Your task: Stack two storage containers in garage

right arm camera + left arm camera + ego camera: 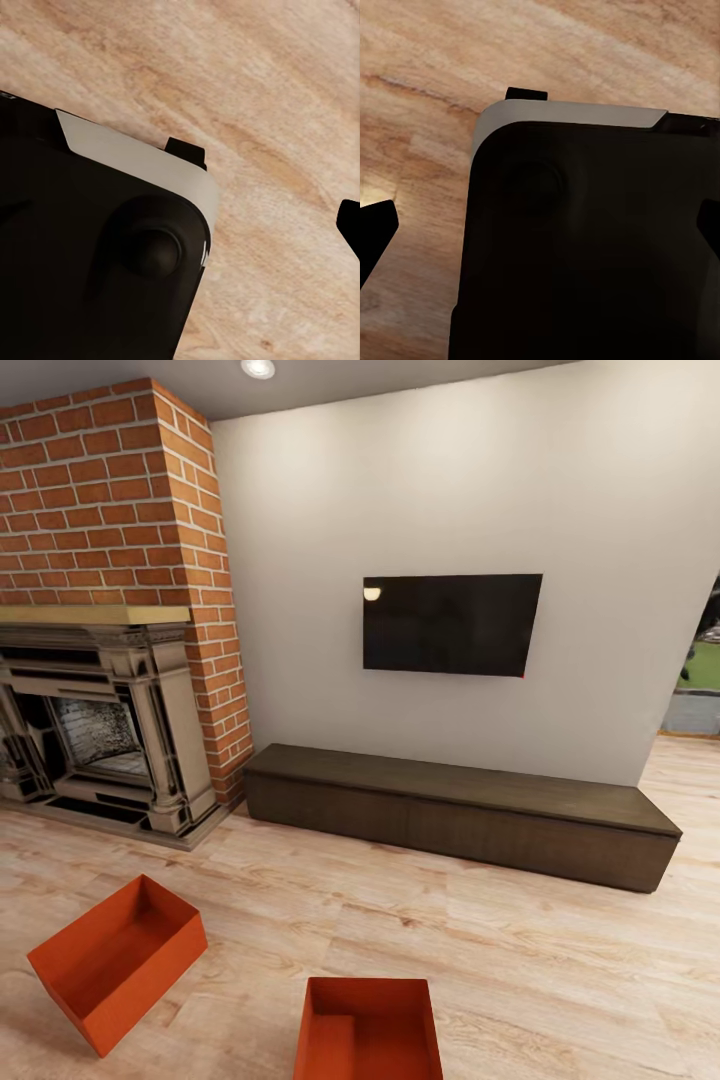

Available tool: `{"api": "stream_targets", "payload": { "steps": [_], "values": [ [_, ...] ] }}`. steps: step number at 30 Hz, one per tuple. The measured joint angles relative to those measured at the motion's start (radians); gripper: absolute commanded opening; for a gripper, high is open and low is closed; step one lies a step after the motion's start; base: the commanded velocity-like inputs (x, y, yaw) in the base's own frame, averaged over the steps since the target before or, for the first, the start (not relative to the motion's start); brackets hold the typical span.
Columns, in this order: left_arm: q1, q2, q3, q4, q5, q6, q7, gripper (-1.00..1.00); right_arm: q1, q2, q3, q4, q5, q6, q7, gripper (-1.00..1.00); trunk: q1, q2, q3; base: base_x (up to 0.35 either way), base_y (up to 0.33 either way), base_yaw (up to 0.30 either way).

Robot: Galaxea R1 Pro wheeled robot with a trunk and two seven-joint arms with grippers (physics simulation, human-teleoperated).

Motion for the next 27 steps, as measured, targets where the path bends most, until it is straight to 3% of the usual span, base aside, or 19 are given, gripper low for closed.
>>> {"api": "stream_targets", "payload": {
  "steps": [27],
  "values": [
    [0.000, -0.001, 0.001, 0.000, 0.000, -0.002, 0.001, 1.00, 0.000, -0.001, -0.001, 0.000, 0.000, 0.000, 0.000, 1.00, 0.000, 0.000, 0.000, 0.000, 0.000, 0.000]
  ]
}}
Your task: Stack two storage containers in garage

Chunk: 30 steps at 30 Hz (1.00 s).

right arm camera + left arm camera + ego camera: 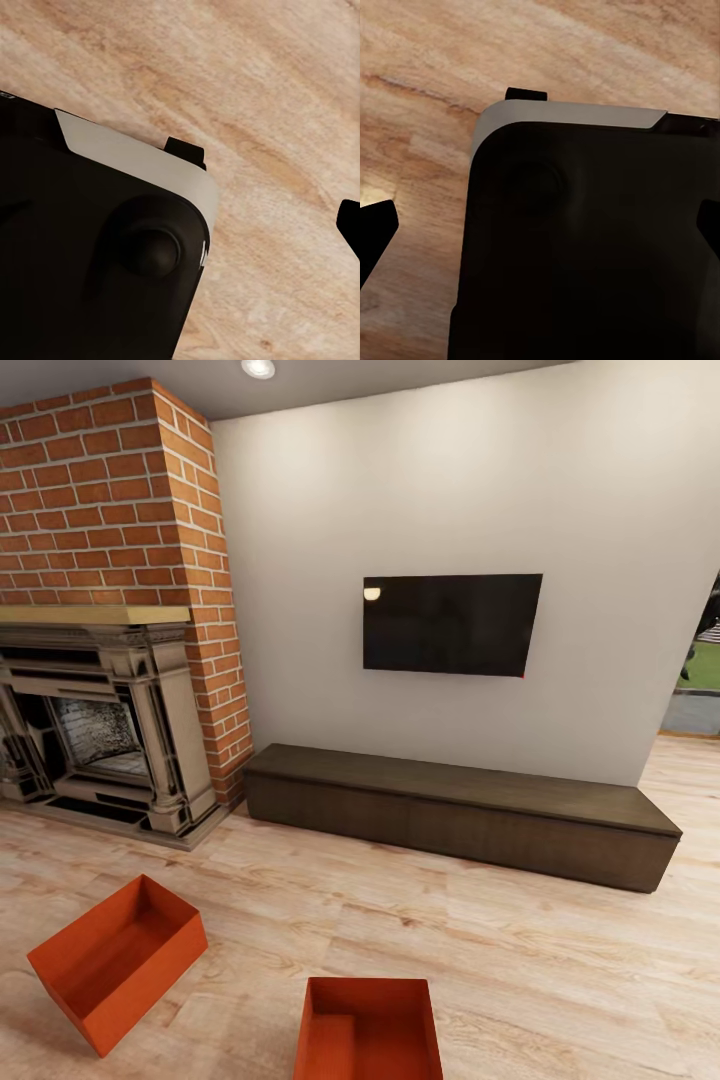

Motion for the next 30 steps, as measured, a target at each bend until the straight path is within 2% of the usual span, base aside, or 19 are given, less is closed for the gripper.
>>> {"api": "stream_targets", "payload": {
  "steps": [12, 30],
  "values": [
    [0.000, 0.000, 0.000, 0.000, 0.000, 0.000, 0.001, 1.00, 0.000, 0.001, 0.001, 0.000, -0.001, 0.005, 0.000, 1.00, 0.000, 0.000, -0.002, 0.000, 0.000, 0.000],
    [0.000, 0.002, -0.006, -0.002, -0.009, -0.003, 0.000, 1.00, 0.000, 0.000, 0.001, 0.000, -0.002, 0.005, 0.000, 1.00, 0.000, 0.000, -0.029, 0.000, 0.000, 0.000]
  ]
}}
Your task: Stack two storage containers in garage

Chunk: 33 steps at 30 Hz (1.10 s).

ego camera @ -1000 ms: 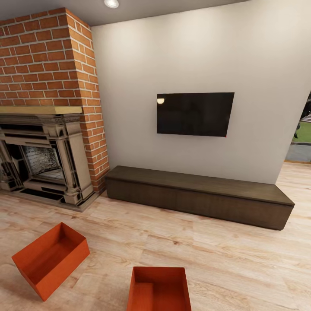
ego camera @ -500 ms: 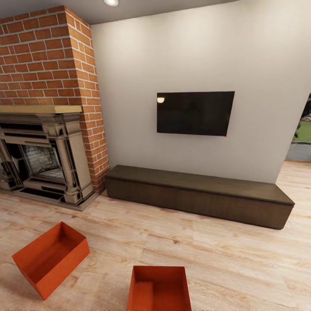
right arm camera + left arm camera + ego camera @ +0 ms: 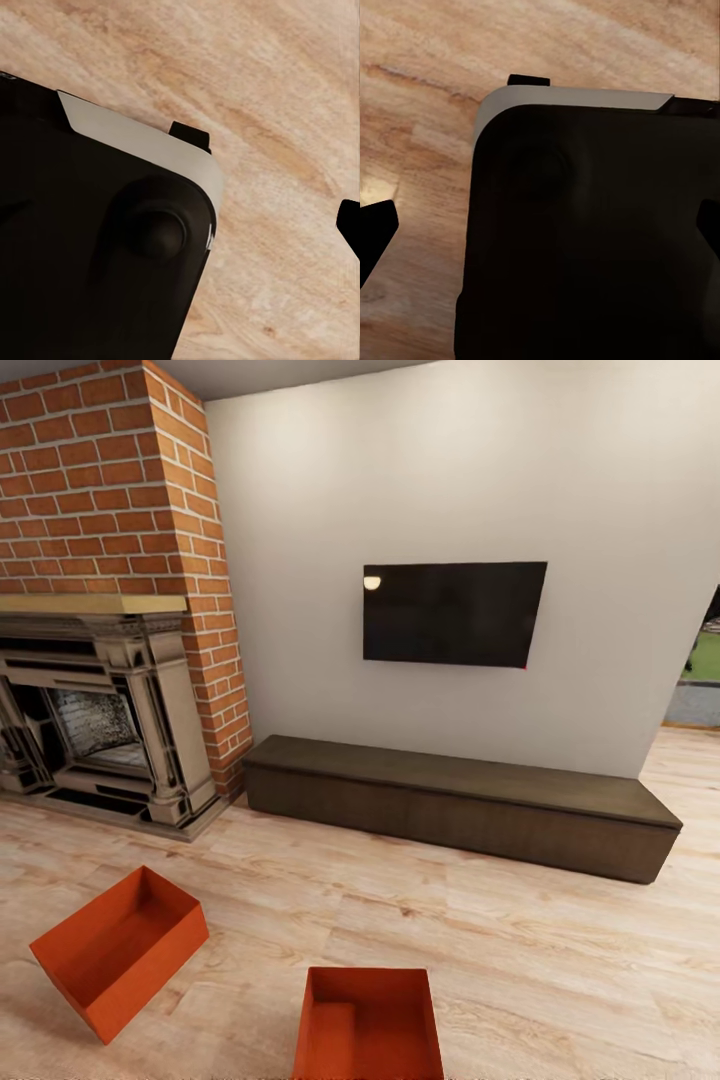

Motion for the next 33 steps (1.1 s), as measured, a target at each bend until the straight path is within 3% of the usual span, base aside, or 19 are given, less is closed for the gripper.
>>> {"api": "stream_targets", "payload": {
  "steps": [33],
  "values": [
    [0.000, 0.005, 0.000, -0.003, -0.003, 0.000, 0.000, 1.00, 0.000, 0.001, 0.000, 0.000, 0.000, -0.002, -0.001, 1.00, 0.000, 0.000, -0.053, 0.000, 0.000, 0.000]
  ]
}}
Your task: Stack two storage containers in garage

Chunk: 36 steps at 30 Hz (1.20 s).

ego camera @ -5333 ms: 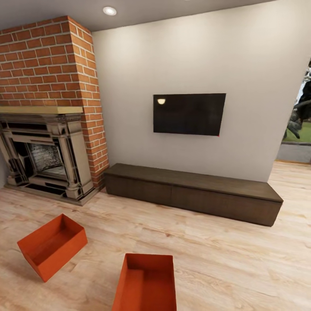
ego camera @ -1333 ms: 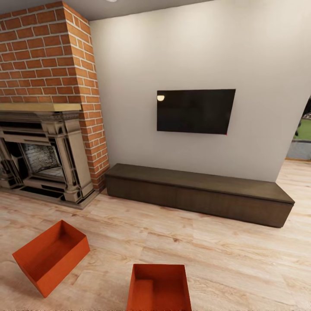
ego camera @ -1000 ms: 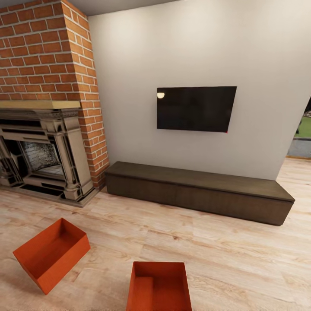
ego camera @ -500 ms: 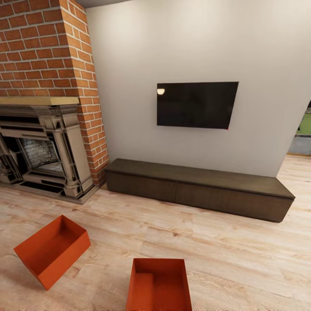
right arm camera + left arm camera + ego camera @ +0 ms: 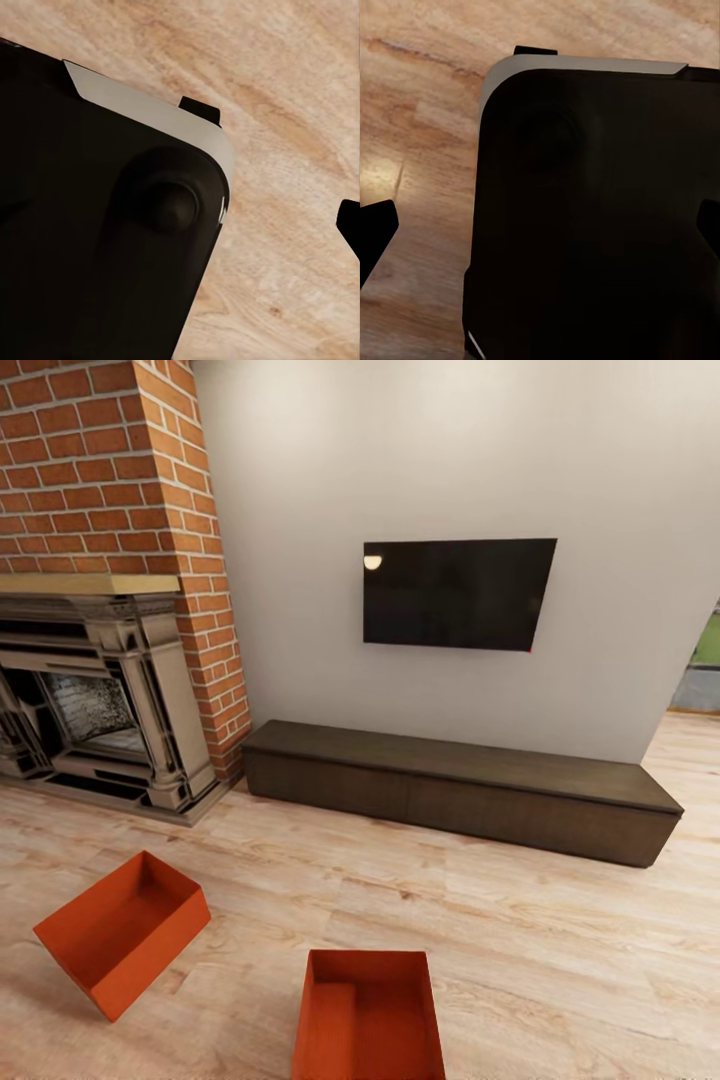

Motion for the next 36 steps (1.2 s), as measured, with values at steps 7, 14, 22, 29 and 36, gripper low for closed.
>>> {"api": "stream_targets", "payload": {
  "steps": [7, 14, 22, 29, 36],
  "values": [
    [0.000, 0.000, 0.000, 0.000, 0.000, 0.000, 0.000, 1.00, 0.000, 0.000, 0.000, 0.000, 0.000, 0.000, 0.000, 1.00, 0.000, 0.000, -0.011, 0.000, 0.000, 0.000],
    [0.000, 0.000, 0.000, 0.000, 0.000, 0.000, 0.000, 1.00, 0.000, -0.001, 0.000, 0.000, 0.000, 0.001, 0.000, 1.00, 0.000, 0.000, -0.022, 0.000, 0.000, 0.000],
    [0.000, 0.000, 0.000, 0.000, 0.000, 0.000, 0.000, 1.00, 0.000, -0.001, 0.000, 0.000, 0.000, 0.001, 0.000, 1.00, 0.000, 0.000, -0.035, 0.000, 0.000, 0.000],
    [0.000, -0.001, -0.001, 0.000, 0.003, 0.000, 0.000, 1.00, 0.000, -0.001, -0.001, 0.000, 0.000, 0.001, 0.000, 1.00, 0.000, 0.000, -0.046, 0.000, 0.000, 0.000],
    [0.000, -0.001, -0.002, 0.001, 0.005, 0.000, 0.000, 1.00, 0.000, -0.001, -0.002, 0.000, 0.000, 0.001, 0.000, 1.00, 0.000, 0.000, -0.058, 0.000, 0.000, 0.000]
  ]
}}
